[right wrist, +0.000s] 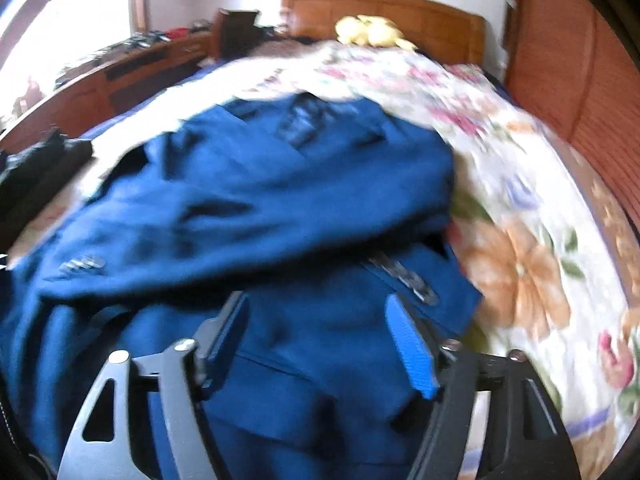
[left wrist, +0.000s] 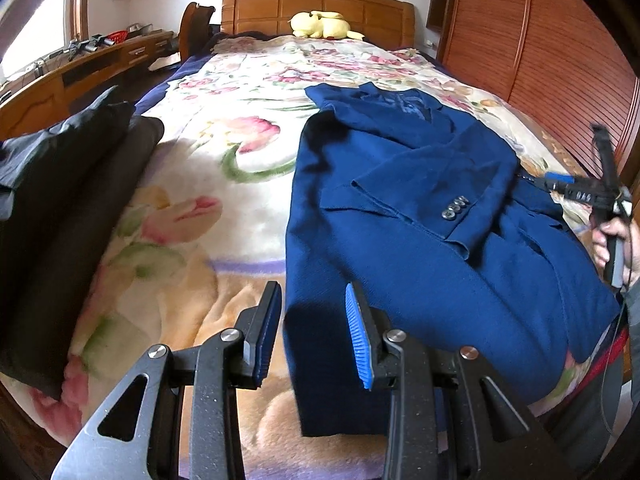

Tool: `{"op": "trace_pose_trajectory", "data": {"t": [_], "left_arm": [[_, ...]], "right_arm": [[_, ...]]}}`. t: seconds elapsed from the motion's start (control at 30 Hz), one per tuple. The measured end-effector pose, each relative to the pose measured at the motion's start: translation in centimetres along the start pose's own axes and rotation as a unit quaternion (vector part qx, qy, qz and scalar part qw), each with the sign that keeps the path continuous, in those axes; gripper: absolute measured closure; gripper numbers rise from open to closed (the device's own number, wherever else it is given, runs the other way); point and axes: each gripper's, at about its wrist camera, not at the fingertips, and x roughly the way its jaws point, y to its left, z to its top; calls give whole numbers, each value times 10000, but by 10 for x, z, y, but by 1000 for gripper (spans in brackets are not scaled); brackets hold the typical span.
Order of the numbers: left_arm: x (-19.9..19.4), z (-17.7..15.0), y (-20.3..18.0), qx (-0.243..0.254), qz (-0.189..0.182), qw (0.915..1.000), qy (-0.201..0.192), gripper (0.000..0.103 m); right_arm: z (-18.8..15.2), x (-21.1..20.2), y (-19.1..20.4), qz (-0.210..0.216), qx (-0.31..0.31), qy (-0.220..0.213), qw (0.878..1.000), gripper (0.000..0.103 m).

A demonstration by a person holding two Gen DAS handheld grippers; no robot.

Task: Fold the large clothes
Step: 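Move both tools to the blazer hem and grasp it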

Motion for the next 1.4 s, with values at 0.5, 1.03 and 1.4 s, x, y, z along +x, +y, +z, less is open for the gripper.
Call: {"op": "trace_pose_trajectory", "data": {"t": [0.5, 1.03, 1.4], "left_arm": [[-7, -16, 21, -91, -158, 9998, -1, 69], [-9, -24, 24, -137, -180, 9997, 5, 69], [-10, -31, 23, -215, -148, 9997, 3, 69]], "right_arm": [[14, 32, 198, 1854, -1075, 567, 9751, 58], [-7, 9, 215, 1857, -1158, 590, 9740, 95], [-77, -90, 88, 368, -421, 525, 9971, 55]]}}
